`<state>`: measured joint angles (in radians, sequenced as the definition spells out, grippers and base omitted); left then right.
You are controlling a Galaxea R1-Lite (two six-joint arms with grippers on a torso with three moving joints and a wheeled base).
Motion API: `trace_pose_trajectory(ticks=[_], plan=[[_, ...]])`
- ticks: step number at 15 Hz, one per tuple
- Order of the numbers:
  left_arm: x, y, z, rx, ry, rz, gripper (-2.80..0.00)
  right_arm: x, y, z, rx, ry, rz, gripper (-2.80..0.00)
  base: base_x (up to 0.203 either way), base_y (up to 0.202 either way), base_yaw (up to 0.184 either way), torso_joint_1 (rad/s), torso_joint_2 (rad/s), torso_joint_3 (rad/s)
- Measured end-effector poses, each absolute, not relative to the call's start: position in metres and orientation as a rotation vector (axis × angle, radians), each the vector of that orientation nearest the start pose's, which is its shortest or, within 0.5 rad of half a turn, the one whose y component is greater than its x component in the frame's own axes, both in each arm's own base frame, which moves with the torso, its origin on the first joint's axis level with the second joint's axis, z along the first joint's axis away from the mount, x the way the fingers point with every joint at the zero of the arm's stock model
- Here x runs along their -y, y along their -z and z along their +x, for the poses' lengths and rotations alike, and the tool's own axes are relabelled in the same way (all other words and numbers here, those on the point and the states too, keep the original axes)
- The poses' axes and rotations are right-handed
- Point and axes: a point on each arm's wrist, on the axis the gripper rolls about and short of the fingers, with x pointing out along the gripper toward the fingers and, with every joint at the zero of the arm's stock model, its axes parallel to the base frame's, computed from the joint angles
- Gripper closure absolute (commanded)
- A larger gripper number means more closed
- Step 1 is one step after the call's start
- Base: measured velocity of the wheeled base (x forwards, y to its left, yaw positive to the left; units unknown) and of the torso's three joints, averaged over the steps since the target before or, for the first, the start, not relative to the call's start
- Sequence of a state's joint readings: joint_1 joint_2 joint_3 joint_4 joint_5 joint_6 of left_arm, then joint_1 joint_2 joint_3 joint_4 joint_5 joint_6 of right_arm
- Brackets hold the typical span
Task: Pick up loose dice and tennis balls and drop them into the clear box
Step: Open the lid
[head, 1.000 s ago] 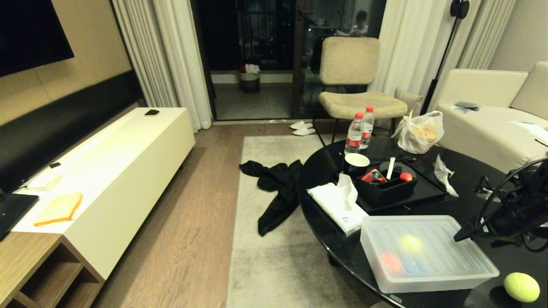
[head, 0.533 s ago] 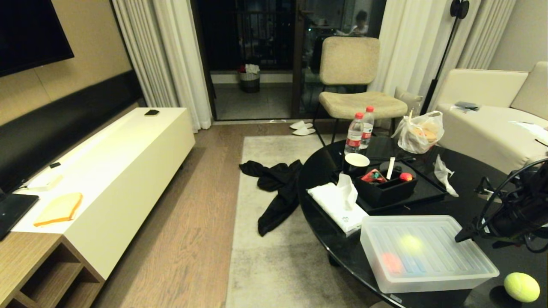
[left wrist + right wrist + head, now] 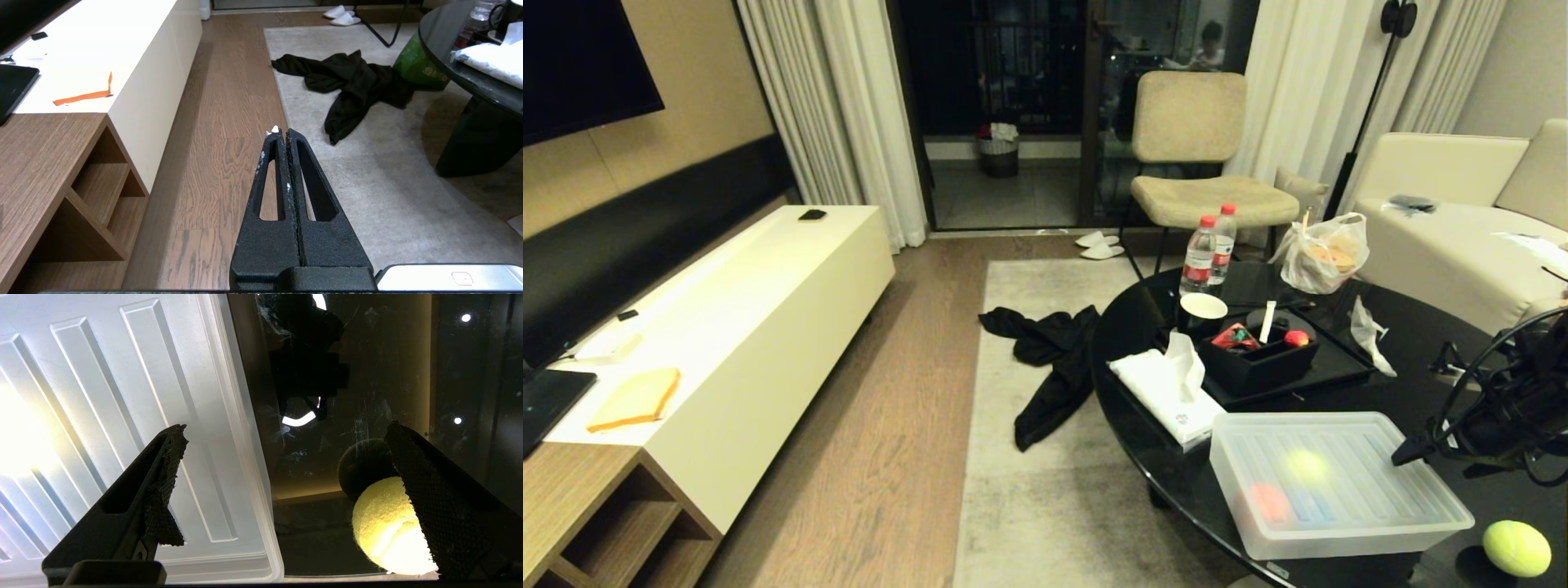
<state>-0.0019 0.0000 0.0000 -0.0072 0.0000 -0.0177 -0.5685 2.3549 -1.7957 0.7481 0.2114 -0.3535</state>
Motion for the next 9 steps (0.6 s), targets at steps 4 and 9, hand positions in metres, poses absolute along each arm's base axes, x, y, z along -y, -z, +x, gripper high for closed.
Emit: trace_pose_trajectory(ticks=[4, 9], plan=[[0.0000, -0.0762, -0.0228, 0.007, 0.002, -0.018, 0.00, 0.2257, -0.0858, 0.3622, -1.237, 0.090, 0.188, 0.00, 0.000, 0.000, 0.000, 0.000, 0.00, 0.000], [0.0000, -0.0762, -0.0228, 0.007, 0.002, -0.017, 0.00, 0.2252, -0.0875, 0.3635, -1.228, 0.083, 0.188, 0.00, 0.000, 0.000, 0.000, 0.000, 0.00, 0.000]])
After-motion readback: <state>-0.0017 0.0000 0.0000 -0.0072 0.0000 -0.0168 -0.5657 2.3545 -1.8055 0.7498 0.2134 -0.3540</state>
